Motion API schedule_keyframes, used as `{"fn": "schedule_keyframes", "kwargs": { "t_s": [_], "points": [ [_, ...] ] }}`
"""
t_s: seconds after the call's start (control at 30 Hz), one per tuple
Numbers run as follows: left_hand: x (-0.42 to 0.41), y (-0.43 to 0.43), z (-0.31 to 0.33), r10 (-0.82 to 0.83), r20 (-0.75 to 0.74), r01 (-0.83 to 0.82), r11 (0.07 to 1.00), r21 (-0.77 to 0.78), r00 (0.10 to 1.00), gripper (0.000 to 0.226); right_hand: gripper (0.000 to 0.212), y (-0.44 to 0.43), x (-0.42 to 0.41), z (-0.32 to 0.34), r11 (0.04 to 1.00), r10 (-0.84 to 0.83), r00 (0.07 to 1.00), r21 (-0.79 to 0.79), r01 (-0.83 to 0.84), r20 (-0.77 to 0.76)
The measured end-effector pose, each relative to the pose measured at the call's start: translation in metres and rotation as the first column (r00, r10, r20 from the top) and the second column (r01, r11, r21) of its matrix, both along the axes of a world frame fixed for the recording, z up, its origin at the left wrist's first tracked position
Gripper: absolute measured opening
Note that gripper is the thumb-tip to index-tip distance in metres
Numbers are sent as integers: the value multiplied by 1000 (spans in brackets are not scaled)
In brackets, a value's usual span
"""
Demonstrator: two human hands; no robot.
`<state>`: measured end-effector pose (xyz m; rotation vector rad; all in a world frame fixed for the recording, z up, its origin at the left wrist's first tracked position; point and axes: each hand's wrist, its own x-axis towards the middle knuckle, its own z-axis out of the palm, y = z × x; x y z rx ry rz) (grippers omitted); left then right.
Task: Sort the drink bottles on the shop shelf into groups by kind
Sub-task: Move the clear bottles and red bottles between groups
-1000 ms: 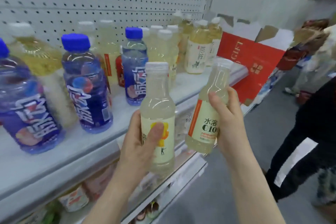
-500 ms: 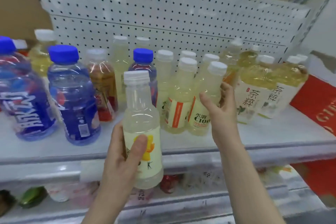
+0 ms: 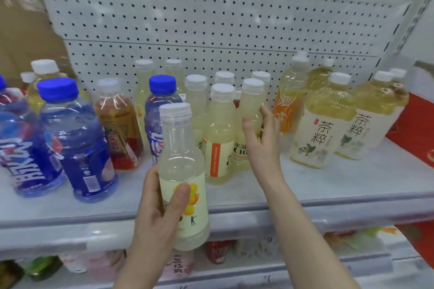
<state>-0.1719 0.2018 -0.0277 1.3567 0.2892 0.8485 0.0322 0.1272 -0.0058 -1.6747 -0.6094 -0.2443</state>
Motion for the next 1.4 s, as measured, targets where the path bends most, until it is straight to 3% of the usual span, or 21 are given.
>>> {"fn": "schedule_keyframes", "kwargs": {
  "t_s": [0.17, 0.23, 0.33, 0.43, 0.53, 0.63, 0.73, 0.83, 0.9, 1.2, 1.4],
  "points": [
    [10, -6, 0, -29, 7, 29, 998, 63, 1000, 64, 54, -26, 30, 15, 994, -112, 993, 13, 112, 37],
    [15, -10, 2, -23, 18, 21, 998, 62, 1000, 62, 57, -29, 46, 33, 997, -41, 999, -67, 42, 16],
    [21, -15, 3, 4, 30, -5, 998, 56, 1000, 63, 58, -20, 65, 47, 950, 152, 978, -251, -184, -145],
    [24, -19, 6, 39, 45, -41, 998, 52, 998, 62, 61, -18, 73, 47, 906, 184, 971, -356, -227, -152],
    [25, -22, 7, 68, 55, -71, 996, 53, 996, 57, 33, -27, 69, 49, 916, 180, 981, -351, -193, -70],
    [24, -25, 8, 83, 54, -86, 995, 58, 995, 54, 37, -47, 60, 45, 933, 111, 994, -344, -106, -4],
    [25, -30, 8, 103, 45, -106, 992, 63, 994, 54, 28, -63, 45, 37, 940, 84, 996, -333, -76, 9],
    [31, -34, 9, 113, 70, -116, 993, 37, 991, 49, 34, -69, 28, 34, 941, 34, 998, -337, -12, 60],
    [34, -36, 7, 126, 77, -128, 992, 17, 989, 59, 39, -69, 20, 34, 937, 8, 997, -350, 21, 81],
    [41, -39, 6, 141, 106, -142, 990, 2, 984, 61, 43, -64, -16, 32, 945, 113, 992, -313, -89, 57],
    [37, -33, 4, 103, 107, -106, 994, 23, 989, 59, 46, -42, -30, 29, 955, 82, 992, -293, -51, 96]
  ]
}}
